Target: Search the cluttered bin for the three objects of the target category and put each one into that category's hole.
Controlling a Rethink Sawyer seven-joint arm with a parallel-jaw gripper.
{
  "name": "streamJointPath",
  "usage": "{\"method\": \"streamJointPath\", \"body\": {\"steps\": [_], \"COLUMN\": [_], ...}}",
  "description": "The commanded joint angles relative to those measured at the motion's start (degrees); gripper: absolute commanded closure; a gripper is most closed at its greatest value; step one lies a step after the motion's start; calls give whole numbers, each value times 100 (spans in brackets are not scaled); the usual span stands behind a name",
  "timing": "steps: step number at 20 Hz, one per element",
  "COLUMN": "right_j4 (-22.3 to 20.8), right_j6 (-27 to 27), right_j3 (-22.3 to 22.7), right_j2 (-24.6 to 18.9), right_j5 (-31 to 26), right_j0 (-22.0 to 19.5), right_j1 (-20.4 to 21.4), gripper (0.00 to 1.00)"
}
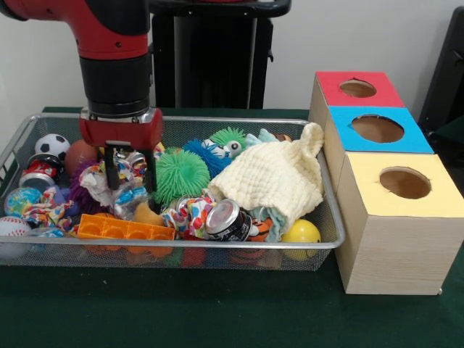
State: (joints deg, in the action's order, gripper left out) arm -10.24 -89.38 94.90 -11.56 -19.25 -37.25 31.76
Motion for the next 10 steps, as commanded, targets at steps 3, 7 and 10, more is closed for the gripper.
{"method": "streamJointPath", "body": {"steps": [3,7,10], "right_j4": [94,15,-54], "right_j6": [-676,-615,-562], "right_j3": [234,192,156], "right_j2": [-254,-192,-158], "right_j5": [-111,-113,-89], "right_j0": [49,78,84], "right_j1": [-224,-269,-326], "gripper": [0,0,0]}}
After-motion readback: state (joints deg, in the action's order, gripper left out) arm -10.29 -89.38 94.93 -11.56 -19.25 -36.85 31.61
